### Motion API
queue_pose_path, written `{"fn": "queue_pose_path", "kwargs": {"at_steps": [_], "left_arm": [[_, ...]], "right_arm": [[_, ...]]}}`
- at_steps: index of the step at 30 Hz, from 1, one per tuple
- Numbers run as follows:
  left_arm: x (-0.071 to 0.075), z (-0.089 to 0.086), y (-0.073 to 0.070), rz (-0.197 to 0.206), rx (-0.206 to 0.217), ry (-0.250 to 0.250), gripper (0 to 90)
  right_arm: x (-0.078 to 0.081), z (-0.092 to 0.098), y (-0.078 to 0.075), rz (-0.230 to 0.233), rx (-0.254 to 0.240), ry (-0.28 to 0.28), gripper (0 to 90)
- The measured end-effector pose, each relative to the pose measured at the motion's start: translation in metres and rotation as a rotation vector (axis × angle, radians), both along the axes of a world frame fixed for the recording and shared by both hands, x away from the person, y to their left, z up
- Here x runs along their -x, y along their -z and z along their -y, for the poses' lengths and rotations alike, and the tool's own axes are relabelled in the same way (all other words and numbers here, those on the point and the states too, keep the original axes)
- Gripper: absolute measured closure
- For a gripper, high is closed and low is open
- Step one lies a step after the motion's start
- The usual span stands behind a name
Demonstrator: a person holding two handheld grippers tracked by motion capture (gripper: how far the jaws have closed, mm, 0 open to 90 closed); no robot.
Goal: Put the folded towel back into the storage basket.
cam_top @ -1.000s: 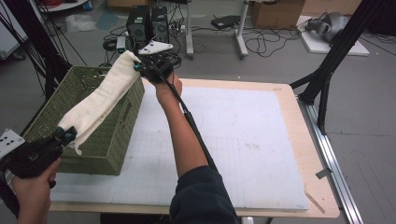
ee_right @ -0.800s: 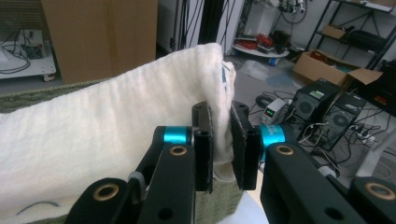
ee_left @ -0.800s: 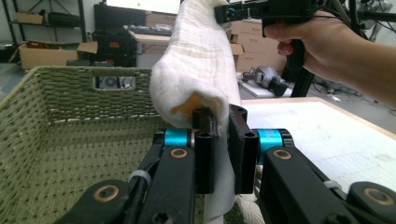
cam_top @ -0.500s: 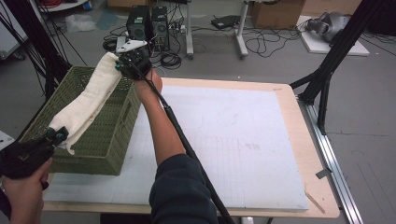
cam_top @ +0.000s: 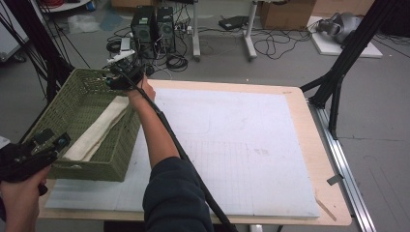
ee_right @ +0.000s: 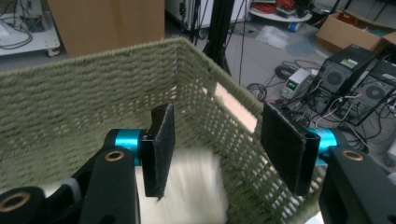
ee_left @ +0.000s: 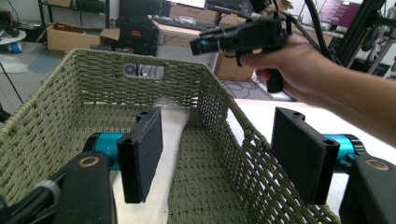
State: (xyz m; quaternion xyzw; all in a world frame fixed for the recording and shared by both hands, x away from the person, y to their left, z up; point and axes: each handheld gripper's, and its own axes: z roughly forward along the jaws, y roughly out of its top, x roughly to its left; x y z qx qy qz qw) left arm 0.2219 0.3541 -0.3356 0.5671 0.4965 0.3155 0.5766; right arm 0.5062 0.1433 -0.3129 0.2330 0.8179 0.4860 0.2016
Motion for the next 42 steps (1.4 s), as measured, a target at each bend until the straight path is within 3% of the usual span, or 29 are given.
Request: {"fn": "queue_pose_path", "kwargs": {"at_steps": [3,7,13,23,27,34,42], "left_arm": [[0.000,0.000,0.000,-0.006,-0.002,0.012,30.3],[-0.002,0.003,0.000,-0.025,0.018,-0.023,13.1],[-0.005,0.013,0.000,-0.039,0.007,0.029,13.5],[-0.009,0.027,0.000,0.019,-0.056,0.111,14.3],[-0.012,0.033,0.001,0.032,-0.054,0.150,14.4],[-0.019,0.048,0.002,0.010,-0.025,0.220,14.5],[-0.025,0.065,0.001,0.011,-0.034,0.263,14.5]], "right_arm": [[0.004,0.006,0.001,0.004,0.011,-0.013,38.1],[0.014,0.019,0.000,-0.012,0.012,-0.054,32.3],[0.027,0.043,-0.001,-0.028,-0.014,-0.080,27.0],[0.040,0.079,-0.008,-0.054,-0.027,-0.094,18.9],[0.043,0.090,-0.009,-0.057,-0.014,-0.097,16.9],[0.053,0.113,-0.013,-0.038,-0.011,-0.079,16.9],[0.066,0.148,-0.016,-0.020,-0.018,-0.057,16.9]]}}
